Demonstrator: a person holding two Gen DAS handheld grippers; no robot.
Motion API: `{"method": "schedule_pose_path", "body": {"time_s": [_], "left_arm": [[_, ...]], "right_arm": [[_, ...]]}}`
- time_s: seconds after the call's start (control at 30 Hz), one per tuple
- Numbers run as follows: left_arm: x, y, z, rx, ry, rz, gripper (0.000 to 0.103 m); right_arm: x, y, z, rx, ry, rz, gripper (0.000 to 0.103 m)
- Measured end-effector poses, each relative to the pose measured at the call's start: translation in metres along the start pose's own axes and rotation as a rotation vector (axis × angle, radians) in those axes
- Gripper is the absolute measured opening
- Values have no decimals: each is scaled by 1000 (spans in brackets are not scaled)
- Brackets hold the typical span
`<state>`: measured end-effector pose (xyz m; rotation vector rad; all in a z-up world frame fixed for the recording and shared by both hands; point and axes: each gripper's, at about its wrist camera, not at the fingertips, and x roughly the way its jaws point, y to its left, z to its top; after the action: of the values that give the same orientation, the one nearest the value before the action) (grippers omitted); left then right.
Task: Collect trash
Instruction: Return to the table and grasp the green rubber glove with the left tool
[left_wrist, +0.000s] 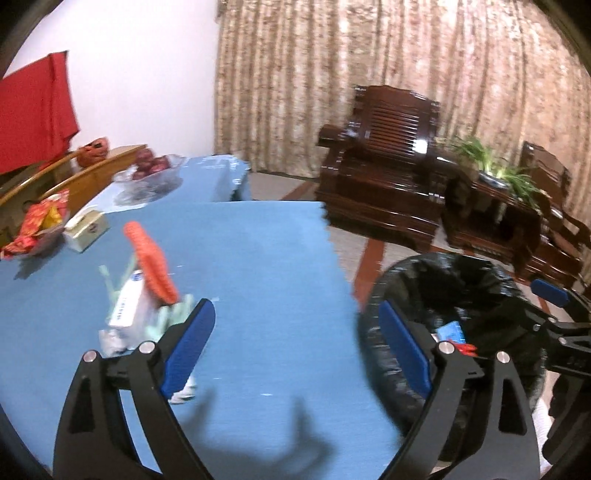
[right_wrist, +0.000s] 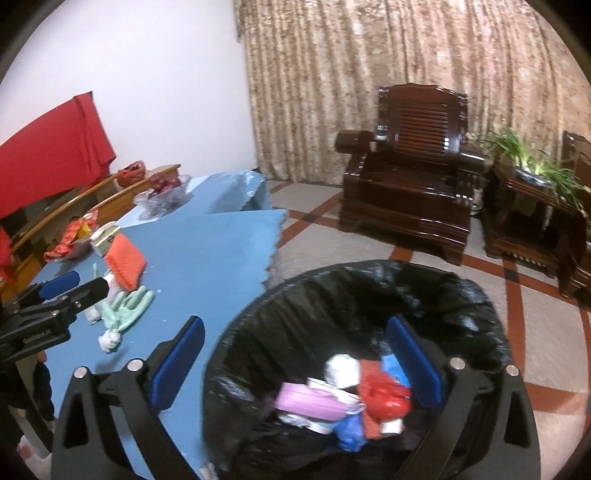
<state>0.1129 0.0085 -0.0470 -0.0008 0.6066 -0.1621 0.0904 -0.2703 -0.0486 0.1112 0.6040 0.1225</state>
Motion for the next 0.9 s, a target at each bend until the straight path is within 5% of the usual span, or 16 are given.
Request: {"method": "schedule_pose_path", "body": {"time_s": [0.37,0.9], "left_arm": [[23,74,-27,-79,67,151,85],[85,115,-56,-139,203,201,77]], "right_arm": [[40,55,0,-44,5,84,97],[108,113,-2,-124,72,171,97]]}}
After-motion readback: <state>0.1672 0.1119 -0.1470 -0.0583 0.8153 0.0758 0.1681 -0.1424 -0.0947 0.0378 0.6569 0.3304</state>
